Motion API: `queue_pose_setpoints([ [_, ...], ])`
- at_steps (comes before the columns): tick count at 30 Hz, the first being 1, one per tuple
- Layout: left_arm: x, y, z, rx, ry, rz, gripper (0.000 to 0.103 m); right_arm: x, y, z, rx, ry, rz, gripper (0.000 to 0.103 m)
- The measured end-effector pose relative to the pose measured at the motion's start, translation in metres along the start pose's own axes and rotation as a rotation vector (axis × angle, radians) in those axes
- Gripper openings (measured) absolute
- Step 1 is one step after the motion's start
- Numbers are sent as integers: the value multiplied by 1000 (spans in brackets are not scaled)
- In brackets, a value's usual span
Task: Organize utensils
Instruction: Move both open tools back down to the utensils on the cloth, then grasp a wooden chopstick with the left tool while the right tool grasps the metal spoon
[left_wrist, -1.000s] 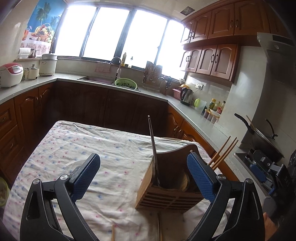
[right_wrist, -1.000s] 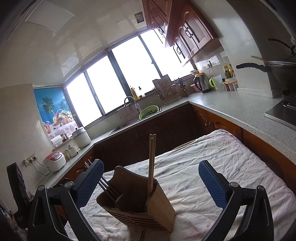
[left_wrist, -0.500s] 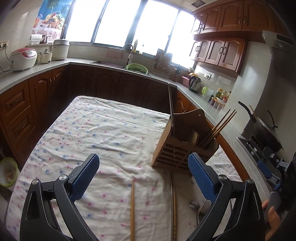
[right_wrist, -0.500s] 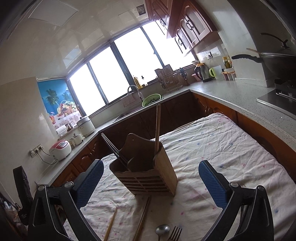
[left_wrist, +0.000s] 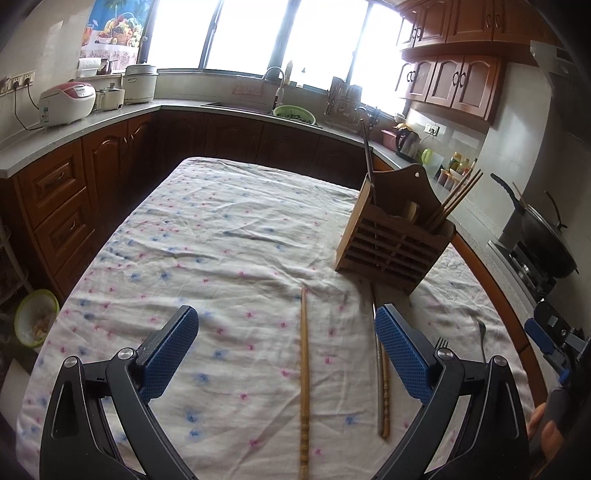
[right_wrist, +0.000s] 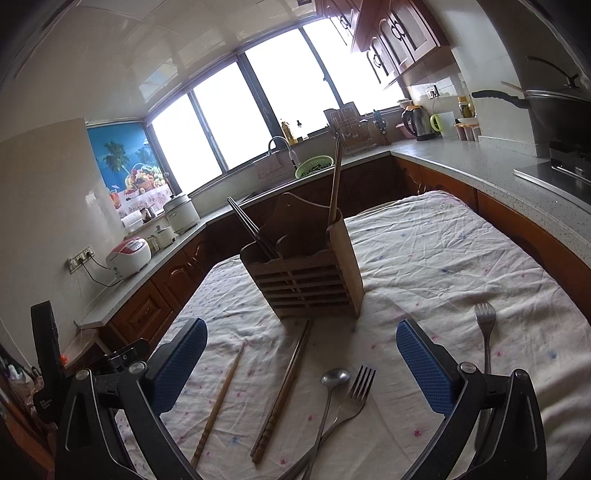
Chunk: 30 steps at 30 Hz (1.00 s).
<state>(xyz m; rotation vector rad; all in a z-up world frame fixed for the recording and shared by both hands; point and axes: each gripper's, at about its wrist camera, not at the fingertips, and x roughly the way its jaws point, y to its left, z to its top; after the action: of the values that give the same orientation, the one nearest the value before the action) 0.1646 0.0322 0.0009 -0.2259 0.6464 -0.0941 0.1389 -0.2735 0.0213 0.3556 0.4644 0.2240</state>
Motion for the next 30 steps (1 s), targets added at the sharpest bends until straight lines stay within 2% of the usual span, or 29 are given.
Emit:
queue_pose_setpoints([
  [12, 6, 13, -30, 3, 91, 30, 99, 4, 4, -35, -32, 90, -17, 103],
  [30, 32, 19, -29, 6, 162, 44, 99, 31, 8, -48, -71, 176, -29, 100],
])
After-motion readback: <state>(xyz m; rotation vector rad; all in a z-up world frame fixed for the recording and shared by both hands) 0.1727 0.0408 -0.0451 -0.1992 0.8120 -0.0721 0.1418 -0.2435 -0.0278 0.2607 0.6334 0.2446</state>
